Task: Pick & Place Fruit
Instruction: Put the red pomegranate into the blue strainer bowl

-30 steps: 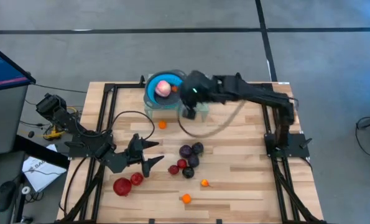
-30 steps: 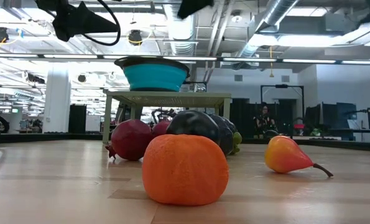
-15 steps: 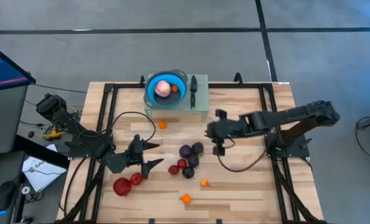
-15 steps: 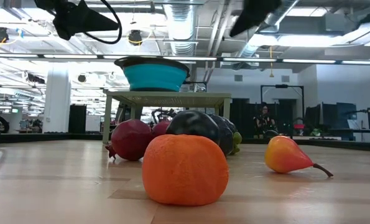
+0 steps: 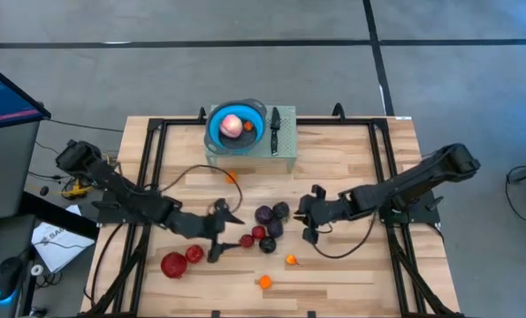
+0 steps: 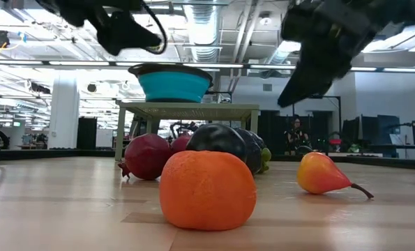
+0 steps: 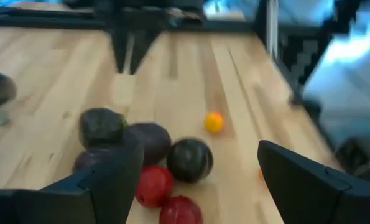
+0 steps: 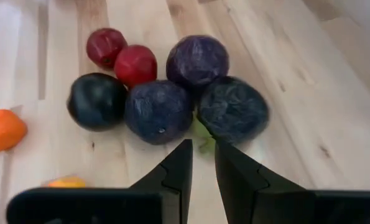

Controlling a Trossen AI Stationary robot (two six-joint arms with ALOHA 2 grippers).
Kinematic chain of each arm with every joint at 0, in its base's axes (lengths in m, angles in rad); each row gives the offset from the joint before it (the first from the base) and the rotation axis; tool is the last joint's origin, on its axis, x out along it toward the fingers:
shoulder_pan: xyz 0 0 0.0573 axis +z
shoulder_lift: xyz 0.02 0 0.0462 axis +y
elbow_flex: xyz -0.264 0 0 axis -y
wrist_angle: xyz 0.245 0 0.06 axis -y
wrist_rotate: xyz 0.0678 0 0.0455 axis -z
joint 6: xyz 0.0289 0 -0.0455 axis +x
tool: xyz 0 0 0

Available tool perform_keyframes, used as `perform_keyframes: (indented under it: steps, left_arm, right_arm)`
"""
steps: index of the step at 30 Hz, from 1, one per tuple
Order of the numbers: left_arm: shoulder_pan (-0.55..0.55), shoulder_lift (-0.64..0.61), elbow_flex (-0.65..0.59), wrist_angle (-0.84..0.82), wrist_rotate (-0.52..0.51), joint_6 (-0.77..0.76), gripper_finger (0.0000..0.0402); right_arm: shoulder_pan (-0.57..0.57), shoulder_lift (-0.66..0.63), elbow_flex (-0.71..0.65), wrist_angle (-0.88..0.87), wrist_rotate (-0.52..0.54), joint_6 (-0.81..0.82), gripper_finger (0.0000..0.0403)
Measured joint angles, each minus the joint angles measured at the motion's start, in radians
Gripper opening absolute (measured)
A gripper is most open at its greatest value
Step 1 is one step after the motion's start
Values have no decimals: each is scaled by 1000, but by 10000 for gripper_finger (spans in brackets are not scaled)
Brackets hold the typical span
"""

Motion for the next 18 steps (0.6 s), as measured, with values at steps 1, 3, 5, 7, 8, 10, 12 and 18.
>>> perform_keyframes:
  steps: [1,3,5,7,8,10,12,18]
  left_arm:
    - [0,35,13,-1,12,39,309]
    - [0,83,20,-34,22,77,309]
    - [6,131,20,-51,23,69,309]
    - [18,161,21,-84,23,44,310]
    - [23,175,21,-86,22,27,310]
    - [37,205,22,-87,28,5,314]
    - [49,232,19,-91,54,-6,319]
    - [88,319,19,-73,165,-36,339]
  right_arm:
    - [0,23,0,28,0,0,63]
    - [0,70,1,103,0,-6,63]
    - [0,111,1,160,0,-12,63]
    - [0,147,1,211,0,-15,63]
    - [0,160,1,225,-1,-15,63]
    - [1,185,1,248,-3,-15,63]
    - [1,200,1,258,-7,-10,63]
    - [-2,192,1,262,-15,-11,63]
